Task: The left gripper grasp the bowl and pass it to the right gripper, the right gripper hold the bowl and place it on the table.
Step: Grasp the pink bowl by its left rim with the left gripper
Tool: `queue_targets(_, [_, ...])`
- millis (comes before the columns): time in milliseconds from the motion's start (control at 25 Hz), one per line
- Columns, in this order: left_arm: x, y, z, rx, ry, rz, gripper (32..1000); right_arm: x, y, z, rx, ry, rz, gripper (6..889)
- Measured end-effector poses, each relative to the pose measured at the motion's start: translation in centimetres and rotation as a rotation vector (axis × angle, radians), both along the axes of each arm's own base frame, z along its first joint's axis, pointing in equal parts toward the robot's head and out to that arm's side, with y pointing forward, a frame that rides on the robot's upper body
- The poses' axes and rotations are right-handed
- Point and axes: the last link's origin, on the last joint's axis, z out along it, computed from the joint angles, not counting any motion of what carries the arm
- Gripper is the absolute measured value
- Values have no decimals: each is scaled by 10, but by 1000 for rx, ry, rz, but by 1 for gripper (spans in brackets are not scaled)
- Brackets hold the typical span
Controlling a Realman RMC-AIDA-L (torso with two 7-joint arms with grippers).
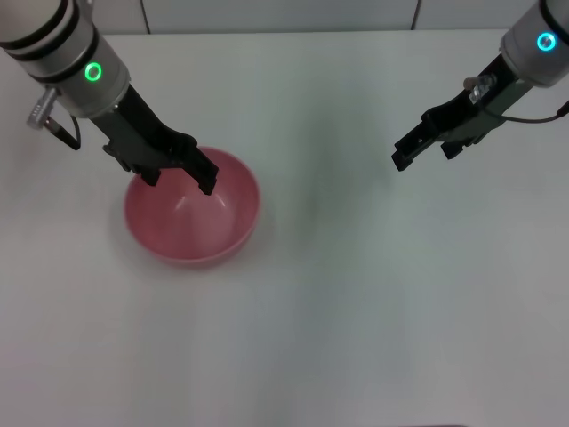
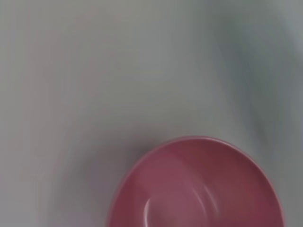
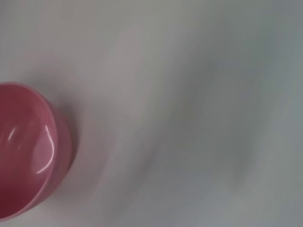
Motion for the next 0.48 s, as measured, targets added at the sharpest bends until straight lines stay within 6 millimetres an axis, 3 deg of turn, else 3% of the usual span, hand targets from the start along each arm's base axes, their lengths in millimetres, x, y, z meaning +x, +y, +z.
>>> queue_targets(480, [-15,10,13,57,103,-32,887,1,0,0,-2,-2,7,879])
